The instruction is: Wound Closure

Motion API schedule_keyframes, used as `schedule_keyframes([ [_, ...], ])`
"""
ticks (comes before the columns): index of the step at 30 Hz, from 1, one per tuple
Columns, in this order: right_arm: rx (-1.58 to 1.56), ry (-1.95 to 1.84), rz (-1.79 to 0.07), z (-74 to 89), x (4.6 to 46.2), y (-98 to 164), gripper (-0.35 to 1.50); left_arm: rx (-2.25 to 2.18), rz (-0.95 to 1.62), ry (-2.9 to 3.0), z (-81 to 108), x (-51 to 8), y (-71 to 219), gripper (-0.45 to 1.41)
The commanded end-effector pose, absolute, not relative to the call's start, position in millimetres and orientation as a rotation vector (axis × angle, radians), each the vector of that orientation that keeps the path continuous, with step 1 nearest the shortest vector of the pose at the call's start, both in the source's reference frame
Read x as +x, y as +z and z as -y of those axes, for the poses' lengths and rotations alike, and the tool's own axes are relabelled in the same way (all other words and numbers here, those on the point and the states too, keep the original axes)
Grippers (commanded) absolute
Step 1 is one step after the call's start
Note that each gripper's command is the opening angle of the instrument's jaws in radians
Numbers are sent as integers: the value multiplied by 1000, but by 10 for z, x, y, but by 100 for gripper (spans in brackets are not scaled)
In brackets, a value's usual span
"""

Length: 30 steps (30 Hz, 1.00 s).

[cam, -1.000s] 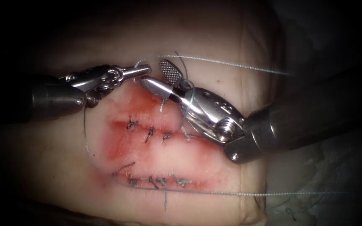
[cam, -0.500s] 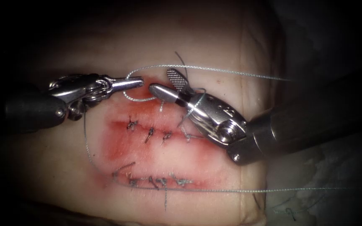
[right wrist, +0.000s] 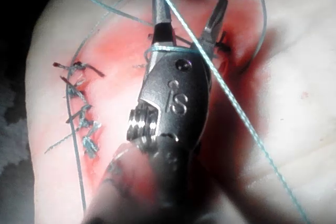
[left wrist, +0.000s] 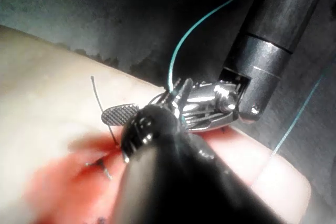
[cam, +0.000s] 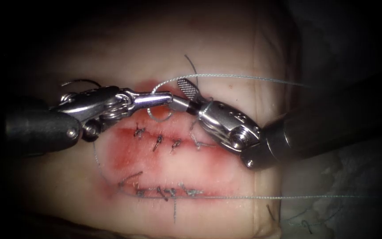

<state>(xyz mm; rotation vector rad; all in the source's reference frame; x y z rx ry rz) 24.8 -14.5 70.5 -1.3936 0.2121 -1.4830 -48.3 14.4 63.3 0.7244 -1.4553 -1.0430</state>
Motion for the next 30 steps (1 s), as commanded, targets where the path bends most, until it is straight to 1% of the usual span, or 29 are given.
schedule_keyframes([
  [1,-1410,-1509,-219,149,255,711,78,718,1458,-1038,-147,-496,638,-45],
  [5,-1462,-1606,-252,153,259,710,78,699,1460,-1055,-148,-519,647,-42],
  [8,-1487,-1650,-258,157,260,710,78,694,1470,-1066,-161,-525,656,-42],
  [11,-1508,-1683,-269,159,259,711,78,692,1470,-1068,-176,-522,666,-40],
  [13,-1535,-1722,-312,162,258,713,73,719,1469,-1092,-185,-516,672,-40],
  [16,-1622,-1791,-394,170,259,716,73,764,1496,-1125,-198,-506,681,-45],
  [20,-1710,-1840,-491,179,263,720,73,778,1497,-1153,-208,-496,696,-45],
  [23,-1796,-1837,-571,181,268,719,76,784,1492,-1166,-208,-495,711,-45],
  [30,-1892,-1778,-619,182,278,711,78,765,1492,-1161,-198,-500,739,-45],
])
